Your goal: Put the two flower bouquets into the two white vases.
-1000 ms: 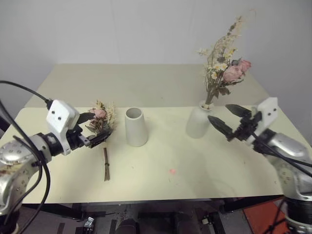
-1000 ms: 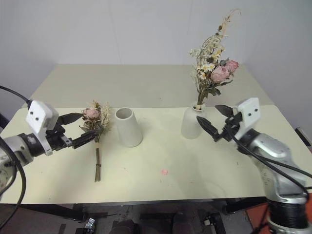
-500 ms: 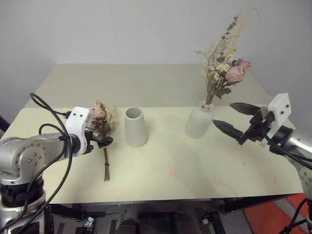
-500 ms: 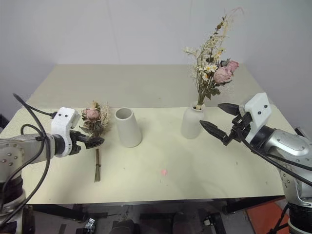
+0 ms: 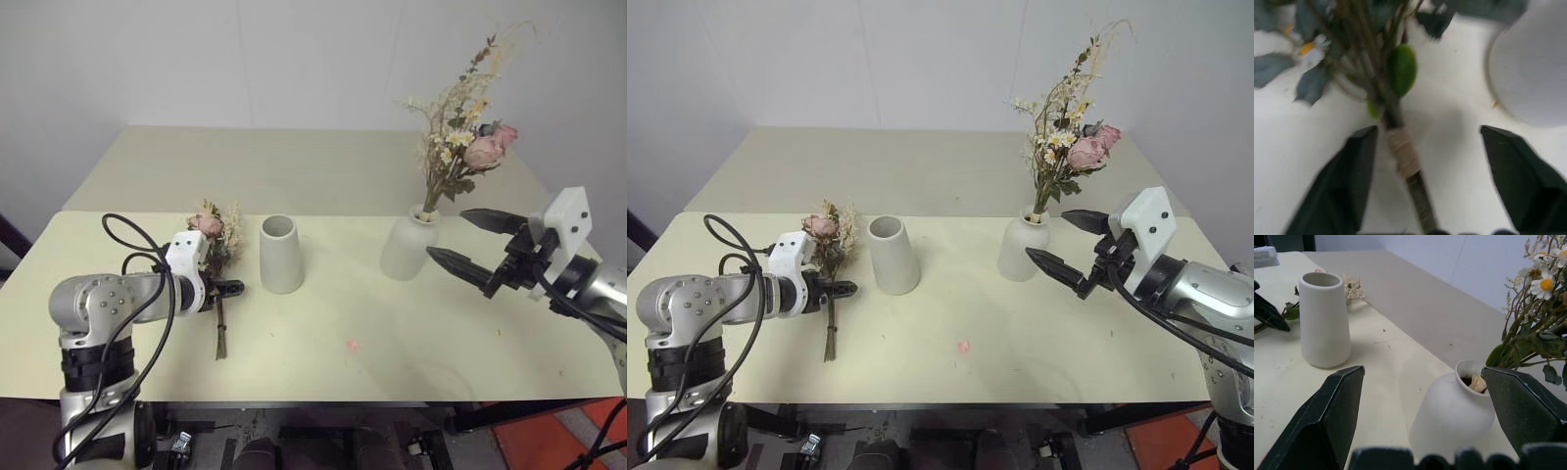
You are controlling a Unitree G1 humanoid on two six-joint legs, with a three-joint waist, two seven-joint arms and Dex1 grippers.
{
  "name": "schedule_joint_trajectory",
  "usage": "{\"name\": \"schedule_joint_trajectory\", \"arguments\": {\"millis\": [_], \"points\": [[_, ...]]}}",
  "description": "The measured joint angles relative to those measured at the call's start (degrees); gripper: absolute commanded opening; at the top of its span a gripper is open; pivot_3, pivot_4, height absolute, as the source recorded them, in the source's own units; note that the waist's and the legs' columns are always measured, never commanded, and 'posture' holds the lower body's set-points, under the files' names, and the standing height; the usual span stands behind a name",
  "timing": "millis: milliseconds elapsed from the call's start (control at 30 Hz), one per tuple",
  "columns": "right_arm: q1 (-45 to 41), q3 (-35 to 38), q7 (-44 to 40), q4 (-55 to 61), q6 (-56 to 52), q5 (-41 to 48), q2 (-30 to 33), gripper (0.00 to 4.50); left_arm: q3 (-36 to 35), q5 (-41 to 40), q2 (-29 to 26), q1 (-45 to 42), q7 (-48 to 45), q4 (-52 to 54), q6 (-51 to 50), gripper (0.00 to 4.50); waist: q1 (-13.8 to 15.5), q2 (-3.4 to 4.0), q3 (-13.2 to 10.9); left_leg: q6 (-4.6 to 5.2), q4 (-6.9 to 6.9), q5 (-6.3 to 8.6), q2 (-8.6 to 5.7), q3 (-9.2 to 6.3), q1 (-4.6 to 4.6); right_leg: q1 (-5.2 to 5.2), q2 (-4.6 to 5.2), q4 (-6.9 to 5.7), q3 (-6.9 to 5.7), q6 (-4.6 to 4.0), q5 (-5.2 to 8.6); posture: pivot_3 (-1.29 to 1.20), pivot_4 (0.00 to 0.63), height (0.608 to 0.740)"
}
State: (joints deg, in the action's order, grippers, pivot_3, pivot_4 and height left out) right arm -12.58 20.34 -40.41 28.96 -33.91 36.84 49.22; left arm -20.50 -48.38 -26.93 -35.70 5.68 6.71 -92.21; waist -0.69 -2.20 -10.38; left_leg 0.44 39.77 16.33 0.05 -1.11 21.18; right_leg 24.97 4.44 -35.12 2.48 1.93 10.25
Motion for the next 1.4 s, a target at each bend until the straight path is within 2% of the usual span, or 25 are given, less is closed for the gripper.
{"name": "schedule_joint_trajectory", "arguments": {"millis": [200,267,500,600,700,800,867,1000,1100,1200,1400], "points": [[0.39,0.26,0.89,0.35,-0.01,-0.04,-0.13,4.5,-2.07,0.61,2.99,-1.54,1.21,-4.93,0.0,0.56,-0.09,0.0,0.0,-0.01,0.0,-0.01,0.0,-0.03,0.0,0.0,0.0,-0.01,0.01,0.0,0.0,0.0,0.15,0.74],[0.51,0.26,1.21,0.43,-0.01,-0.04,-0.16,4.5,-2.75,1.06,3.19,-1.94,1.61,-5.28,0.0,0.1,-0.1,0.0,0.0,-0.01,0.0,-0.01,-0.01,-0.03,-0.01,0.0,0.0,-0.02,0.01,0.0,0.0,0.0,0.15,0.74],[1.87,0.39,1.52,0.85,0.0,-0.2,-0.2,4.5,-5.94,6.71,6.33,-4.91,4.19,-3.98,0.68,0.1,0.02,-0.01,0.0,-0.03,0.01,-0.02,-0.03,-0.05,0.02,0.0,0.01,0.0,-0.01,0.0,-0.01,0.0,0.15,0.74],[1.88,0.38,1.61,0.84,0.04,-0.69,-0.23,4.5,-7.2,10.44,7.79,-6.39,6.05,-0.8,7.34,0.1,0.03,-0.01,0.0,-0.04,-0.01,-0.02,-0.03,-0.06,0.03,0.0,0.02,0.03,-0.01,0.0,-0.01,0.0,0.15,0.74],[1.9,0.29,1.71,0.8,0.43,-1.43,-0.78,4.5,-6.37,15.85,10.84,-5.19,5.14,3.99,25.96,0.1,0.05,-0.02,0.01,-0.09,-0.03,-0.04,-0.02,-0.05,0.09,0.02,0.05,0.08,0.0,-0.02,-0.03,0.0,0.15,0.74],[1.89,0.16,2.29,0.75,1.25,-2.6,-2.06,4.5,-6.18,16.97,11.8,-4.59,-0.69,6.48,41.4,0.1,0.18,-0.02,0.01,-0.09,-0.01,-0.05,-0.03,-0.01,0.1,0.02,0.06,0.08,0.01,-0.02,-0.03,0.0,0.15,0.74],[1.77,0.07,2.41,0.59,1.32,-3.09,-2.45,4.5,-5.41,18.13,12.55,-4.57,-5.71,6.38,52.71,0.1,0.39,-0.02,0.01,-0.09,0.0,-0.05,-0.05,0.02,0.11,0.0,0.06,0.09,0.0,-0.01,-0.03,0.0,0.15,0.74],[1.85,0.38,2.02,0.37,1.33,-2.86,-2.55,4.5,-4.82,16.79,15.41,-7.27,-14.27,2.23,67.73,0.1,0.85,-0.04,0.02,-0.07,0.06,-0.04,-0.05,0.01,0.1,-0.09,0.04,0.12,-0.03,0.0,-0.04,0.0,0.15,0.74],[2.71,1.22,1.79,0.71,1.43,-2.53,-2.8,4.5,-4.81,11.76,16.29,-8.96,-19.97,-0.25,70.45,0.1,1.1,-0.04,0.02,-0.03,0.08,-0.02,-0.05,0.0,0.1,-0.15,0.04,0.16,-0.06,0.03,-0.04,0.0,0.15,0.74],[4.76,2.57,1.97,1.6,1.53,-2.39,-3.55,4.5,-4.03,6.18,16.11,-8.92,-25.89,-1.82,68.63,0.1,1.06,-0.04,0.02,-0.01,0.13,-0.02,-0.05,-0.01,0.12,-0.15,0.04,0.16,-0.06,0.06,-0.04,0.0,0.15,0.74],[7.79,4.29,3.11,4.83,1.19,-1.62,-3.6,4.5,1.65,3.82,13.48,-8.27,-34.35,-3.59,65.45,0.1,0.77,-0.04,0.02,-0.01,0.14,-0.02,-0.03,-0.02,0.04,-0.18,0.0,0.13,-0.05,0.08,-0.04,0.0,0.15,0.74]]}}
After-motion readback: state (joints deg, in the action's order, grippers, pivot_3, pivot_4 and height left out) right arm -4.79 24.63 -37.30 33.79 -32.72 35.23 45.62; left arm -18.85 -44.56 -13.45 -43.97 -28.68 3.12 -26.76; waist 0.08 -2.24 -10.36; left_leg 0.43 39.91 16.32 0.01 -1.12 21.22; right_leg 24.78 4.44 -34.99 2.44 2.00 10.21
